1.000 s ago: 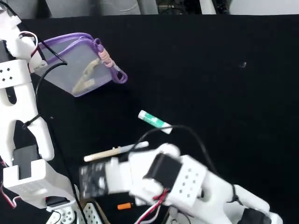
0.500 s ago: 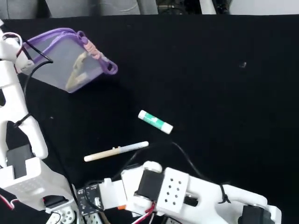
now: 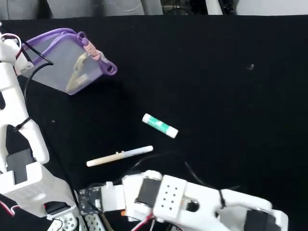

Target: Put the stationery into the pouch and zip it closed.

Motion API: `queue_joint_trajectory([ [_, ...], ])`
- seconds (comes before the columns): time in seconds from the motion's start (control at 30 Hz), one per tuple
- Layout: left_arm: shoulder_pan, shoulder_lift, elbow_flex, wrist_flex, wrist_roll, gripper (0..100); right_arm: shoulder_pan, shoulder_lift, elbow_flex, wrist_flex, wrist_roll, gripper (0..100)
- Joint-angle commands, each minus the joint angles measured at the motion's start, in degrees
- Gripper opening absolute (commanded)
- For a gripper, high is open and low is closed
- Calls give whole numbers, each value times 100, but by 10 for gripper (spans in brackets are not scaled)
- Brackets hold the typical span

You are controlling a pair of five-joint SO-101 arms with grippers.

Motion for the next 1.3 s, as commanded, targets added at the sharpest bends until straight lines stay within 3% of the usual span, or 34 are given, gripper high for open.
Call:
queue_joint_trajectory([
  [0.0,-224,-26,-75,-167,-18,27,-62,936,-488,-229,-193,292],
  [0.27,-224,-26,-75,-167,-18,27,-70,2677,-1842,422,-193,292],
  [0.6,-259,-18,-119,-176,-18,27,-870,2053,-1815,791,-202,292],
  [0.93,-347,-26,-136,-334,-193,27,-870,1974,-1385,985,-149,292],
  [1.03,-312,-35,-136,-334,-202,27,-686,1974,-1385,985,-149,292],
  [1.27,-31,-88,-136,-308,-202,27,510,2000,-1446,976,-149,292],
])
